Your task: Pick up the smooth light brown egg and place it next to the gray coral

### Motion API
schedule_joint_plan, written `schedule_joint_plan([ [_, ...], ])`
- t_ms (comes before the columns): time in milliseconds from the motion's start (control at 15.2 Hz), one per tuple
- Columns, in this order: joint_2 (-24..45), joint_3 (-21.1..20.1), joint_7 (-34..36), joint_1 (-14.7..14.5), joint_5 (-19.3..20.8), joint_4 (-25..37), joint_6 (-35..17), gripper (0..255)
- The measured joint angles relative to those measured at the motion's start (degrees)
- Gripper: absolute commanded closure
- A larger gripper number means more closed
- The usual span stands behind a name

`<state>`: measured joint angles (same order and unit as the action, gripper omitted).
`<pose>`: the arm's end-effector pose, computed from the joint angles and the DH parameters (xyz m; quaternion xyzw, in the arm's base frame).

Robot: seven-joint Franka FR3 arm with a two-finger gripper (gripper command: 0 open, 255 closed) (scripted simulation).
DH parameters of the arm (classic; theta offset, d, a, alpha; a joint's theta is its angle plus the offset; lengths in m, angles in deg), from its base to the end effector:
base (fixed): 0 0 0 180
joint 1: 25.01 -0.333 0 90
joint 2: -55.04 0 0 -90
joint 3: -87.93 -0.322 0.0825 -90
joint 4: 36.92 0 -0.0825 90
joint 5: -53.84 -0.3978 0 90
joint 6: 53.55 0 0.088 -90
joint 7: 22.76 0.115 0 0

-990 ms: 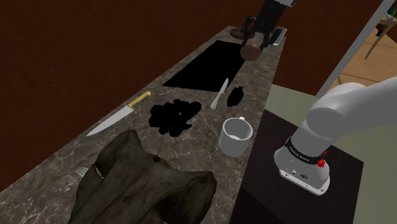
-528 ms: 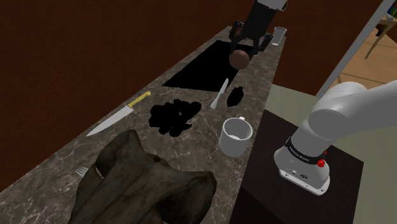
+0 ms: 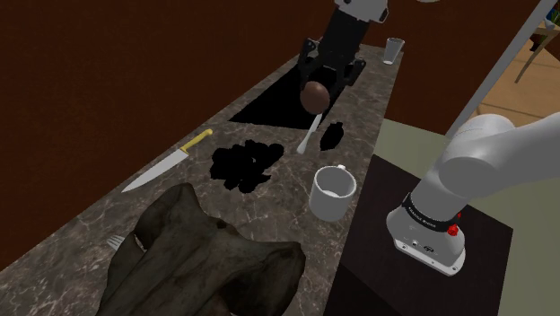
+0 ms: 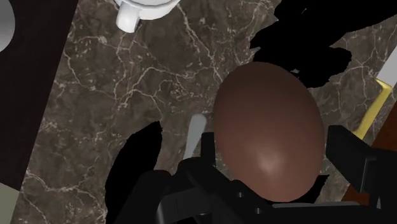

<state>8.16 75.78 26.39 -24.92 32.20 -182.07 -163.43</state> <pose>0.3271 0.1092 0.5375 -0.9129 0.3821 -0.0343 0.1396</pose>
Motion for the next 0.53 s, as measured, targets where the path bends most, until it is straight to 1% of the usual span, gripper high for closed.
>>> schedule_joint_plan([
  [264,2.38,-5.87,5.69,-1.81,-2.65,2.19,-2.01,255],
  [528,4.99,-11.29,11.14,-2.95,-4.42,5.13,-3.54,255],
])
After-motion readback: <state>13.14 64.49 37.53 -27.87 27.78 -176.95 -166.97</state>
